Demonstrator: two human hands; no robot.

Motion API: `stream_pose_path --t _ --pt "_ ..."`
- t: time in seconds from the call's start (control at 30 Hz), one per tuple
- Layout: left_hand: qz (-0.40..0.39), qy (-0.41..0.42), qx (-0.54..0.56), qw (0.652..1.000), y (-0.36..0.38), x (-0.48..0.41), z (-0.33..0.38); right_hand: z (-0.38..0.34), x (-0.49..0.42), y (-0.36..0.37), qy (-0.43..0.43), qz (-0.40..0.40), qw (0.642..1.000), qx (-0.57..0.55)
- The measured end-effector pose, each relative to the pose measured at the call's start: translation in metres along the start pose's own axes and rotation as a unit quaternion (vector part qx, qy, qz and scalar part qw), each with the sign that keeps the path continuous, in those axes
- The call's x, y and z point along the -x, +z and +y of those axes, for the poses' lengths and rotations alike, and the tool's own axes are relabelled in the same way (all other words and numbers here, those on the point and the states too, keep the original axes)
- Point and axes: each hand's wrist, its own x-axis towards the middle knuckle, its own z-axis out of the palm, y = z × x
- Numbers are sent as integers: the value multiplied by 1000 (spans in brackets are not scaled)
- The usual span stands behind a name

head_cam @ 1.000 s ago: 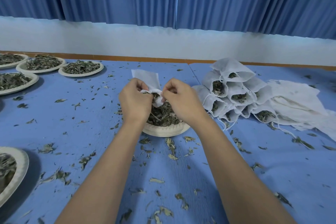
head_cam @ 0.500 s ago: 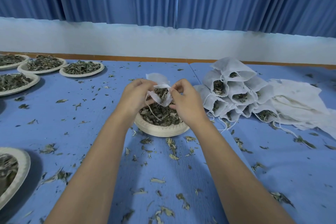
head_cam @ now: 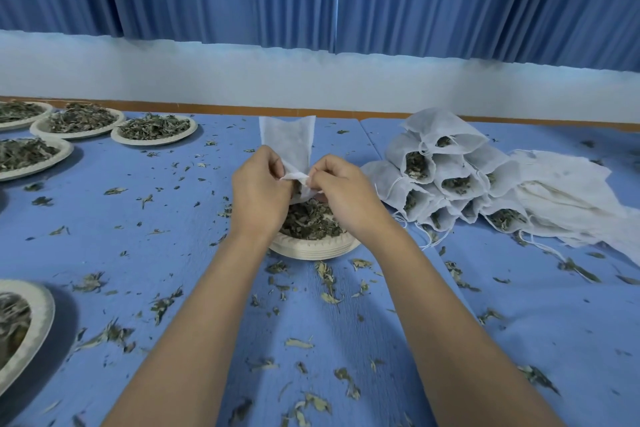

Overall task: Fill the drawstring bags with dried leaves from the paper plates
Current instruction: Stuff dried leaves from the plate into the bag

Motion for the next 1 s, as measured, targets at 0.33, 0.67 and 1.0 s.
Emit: stream_pose_path --t 0.33,0.67,1.0 --pt "-231 -83 92 965 -19 -9 1 10 -5 -2 14 37 999 -5" --pt "-123 50 23 991 -13 -4 -4 8 -2 0 11 12 1000 4" --pt "-13 63 -50 997 -7 -3 1 -2 1 1 19 -65 995 -79"
